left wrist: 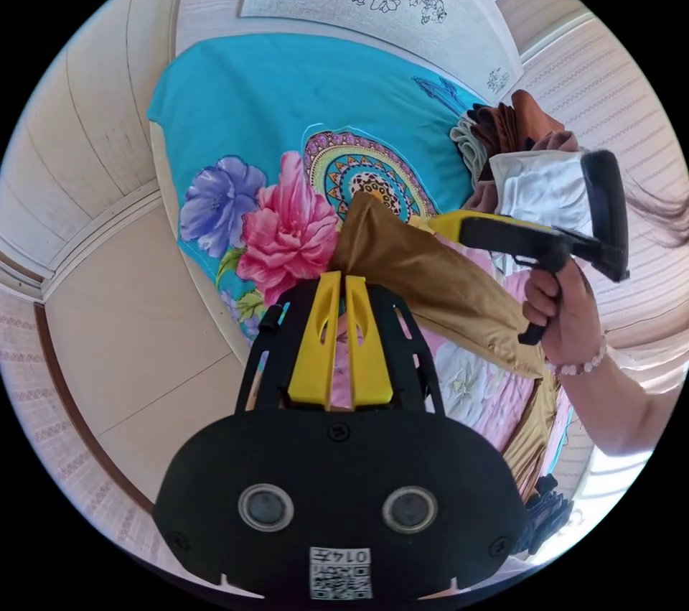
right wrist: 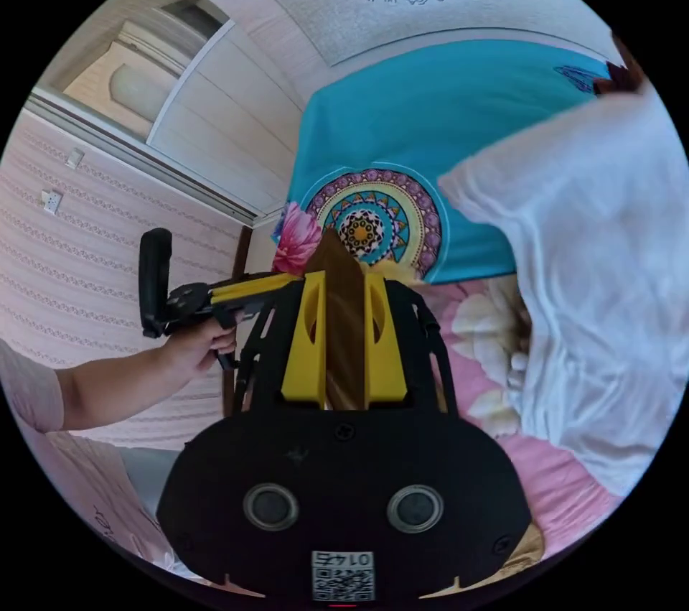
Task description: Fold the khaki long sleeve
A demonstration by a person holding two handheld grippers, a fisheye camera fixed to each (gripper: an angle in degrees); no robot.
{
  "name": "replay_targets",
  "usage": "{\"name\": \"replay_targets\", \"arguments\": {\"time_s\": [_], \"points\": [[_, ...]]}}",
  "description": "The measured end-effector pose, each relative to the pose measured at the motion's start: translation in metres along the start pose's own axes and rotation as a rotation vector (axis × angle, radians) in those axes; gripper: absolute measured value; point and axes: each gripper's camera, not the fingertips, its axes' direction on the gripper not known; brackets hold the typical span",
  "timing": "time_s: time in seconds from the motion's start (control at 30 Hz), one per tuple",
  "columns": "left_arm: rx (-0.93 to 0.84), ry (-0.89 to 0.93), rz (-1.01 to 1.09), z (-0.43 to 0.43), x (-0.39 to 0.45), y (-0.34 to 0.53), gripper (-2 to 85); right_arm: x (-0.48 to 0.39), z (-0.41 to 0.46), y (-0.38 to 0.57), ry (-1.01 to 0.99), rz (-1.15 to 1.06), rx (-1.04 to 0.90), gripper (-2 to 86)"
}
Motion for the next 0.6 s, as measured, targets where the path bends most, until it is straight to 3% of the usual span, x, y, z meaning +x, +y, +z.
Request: {"name": "replay_targets", "arguments": {"time_s": [0.1, 0.33, 0.6], "points": [[0.010, 0.037, -0.007, -0.008, 0.014, 0.011, -0.9, -0.001, 0.047, -0.004, 0.095, 0.005, -0.130, 5.2], [0.104, 0.151, 0.188, -0.069, 0.085, 0.041, -1.0, 0.000, 0.022, 0.071, -0.007, -0.004, -0.009, 0.1], [0.029, 0.567, 0.559, -0.108, 0.249, 0.115, -1.0, 0.019, -0.064, 0.308, -0.140, 0.196, 0.281, -0.2]]}}
